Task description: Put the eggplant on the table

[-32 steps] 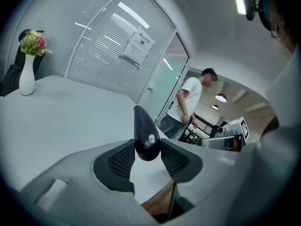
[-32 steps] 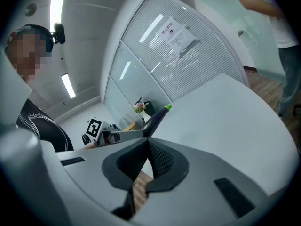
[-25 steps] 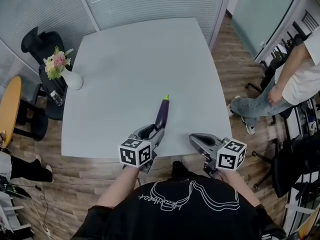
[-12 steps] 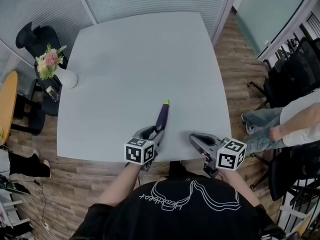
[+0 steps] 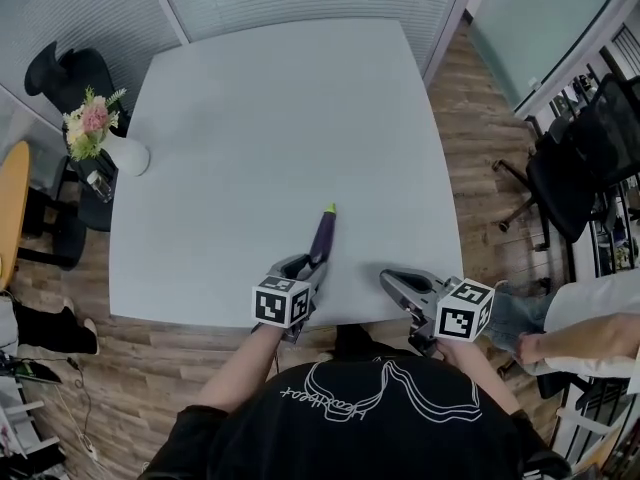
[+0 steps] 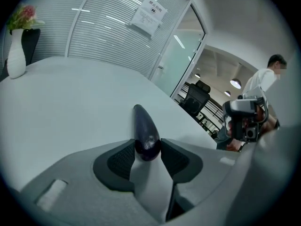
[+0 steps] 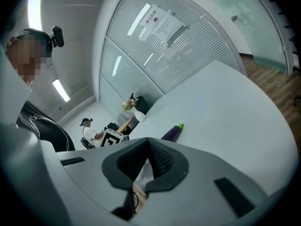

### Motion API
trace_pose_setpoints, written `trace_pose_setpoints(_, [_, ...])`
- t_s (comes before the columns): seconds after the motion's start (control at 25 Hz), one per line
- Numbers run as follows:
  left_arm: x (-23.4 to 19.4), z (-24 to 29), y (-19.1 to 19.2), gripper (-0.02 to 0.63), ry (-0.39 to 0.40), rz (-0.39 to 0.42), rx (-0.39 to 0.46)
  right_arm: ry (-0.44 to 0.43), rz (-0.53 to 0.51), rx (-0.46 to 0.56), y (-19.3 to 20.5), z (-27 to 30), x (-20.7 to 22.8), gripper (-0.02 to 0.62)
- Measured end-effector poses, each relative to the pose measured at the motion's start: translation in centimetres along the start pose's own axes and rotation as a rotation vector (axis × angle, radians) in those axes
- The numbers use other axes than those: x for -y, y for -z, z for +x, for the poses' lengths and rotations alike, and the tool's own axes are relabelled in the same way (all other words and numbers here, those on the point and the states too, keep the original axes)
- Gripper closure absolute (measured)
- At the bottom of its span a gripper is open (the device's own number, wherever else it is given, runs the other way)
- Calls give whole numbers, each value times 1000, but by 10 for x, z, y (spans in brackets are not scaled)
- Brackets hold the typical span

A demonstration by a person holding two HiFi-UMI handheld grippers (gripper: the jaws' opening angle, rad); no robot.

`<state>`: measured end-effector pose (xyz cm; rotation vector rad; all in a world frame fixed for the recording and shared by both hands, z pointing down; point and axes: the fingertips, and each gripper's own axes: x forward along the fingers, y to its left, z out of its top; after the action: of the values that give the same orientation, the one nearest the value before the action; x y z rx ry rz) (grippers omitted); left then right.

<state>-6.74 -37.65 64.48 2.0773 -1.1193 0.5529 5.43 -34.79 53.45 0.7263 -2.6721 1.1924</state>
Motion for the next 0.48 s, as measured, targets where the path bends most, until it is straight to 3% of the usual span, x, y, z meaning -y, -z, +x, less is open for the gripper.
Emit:
trace_pose_setpoints(0.32, [0,3,6,430,19,-26,-30,0,-8,-21,2,2,-3,586])
trace_pose_setpoints(0.48, [1,2,8,391,25,-24,-39,-3,-16,-28,4,5,-5,586])
